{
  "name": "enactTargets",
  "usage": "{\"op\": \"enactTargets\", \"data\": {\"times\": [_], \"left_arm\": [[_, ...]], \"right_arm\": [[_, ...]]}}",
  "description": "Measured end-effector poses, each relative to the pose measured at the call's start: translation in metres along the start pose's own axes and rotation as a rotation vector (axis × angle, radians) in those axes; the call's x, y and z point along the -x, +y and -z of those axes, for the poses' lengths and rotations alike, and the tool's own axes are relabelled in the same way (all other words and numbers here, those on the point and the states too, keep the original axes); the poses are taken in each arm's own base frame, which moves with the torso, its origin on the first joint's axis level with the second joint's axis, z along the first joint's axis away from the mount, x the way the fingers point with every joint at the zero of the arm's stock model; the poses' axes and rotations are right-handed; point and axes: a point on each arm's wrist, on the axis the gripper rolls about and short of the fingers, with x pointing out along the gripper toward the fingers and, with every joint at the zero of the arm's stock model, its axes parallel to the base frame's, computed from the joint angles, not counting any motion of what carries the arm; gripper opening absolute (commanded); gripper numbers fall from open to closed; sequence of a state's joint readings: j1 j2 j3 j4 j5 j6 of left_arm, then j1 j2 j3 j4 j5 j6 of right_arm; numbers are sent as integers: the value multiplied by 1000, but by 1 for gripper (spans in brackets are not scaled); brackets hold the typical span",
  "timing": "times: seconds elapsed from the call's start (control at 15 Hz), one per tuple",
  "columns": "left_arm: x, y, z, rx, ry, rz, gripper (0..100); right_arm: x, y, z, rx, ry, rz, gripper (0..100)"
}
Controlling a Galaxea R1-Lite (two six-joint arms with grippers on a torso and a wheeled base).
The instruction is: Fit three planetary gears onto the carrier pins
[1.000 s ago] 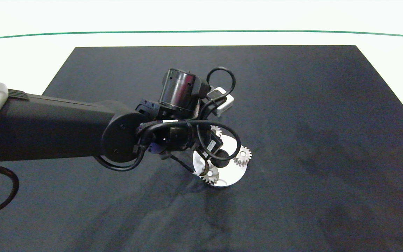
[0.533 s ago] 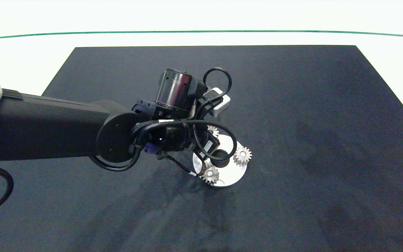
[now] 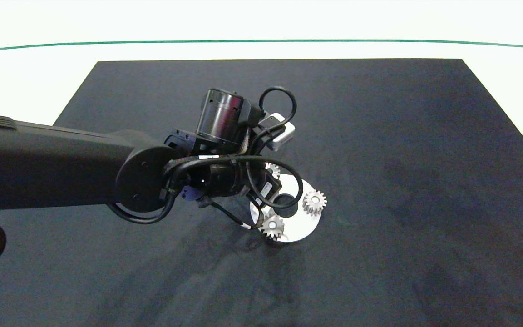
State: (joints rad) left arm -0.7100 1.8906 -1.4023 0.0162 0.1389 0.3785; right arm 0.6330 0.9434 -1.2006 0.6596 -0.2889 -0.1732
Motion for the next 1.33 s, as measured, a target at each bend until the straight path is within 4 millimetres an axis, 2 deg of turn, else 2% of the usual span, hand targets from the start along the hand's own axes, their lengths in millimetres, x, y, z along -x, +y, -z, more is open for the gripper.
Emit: {"op": "enactTargets", "data": {"times": [1.33], "left_arm": [[-2, -3, 1, 3, -9, 3, 1]], "right_arm": [[1, 0, -1, -1, -4, 0, 100]]}}
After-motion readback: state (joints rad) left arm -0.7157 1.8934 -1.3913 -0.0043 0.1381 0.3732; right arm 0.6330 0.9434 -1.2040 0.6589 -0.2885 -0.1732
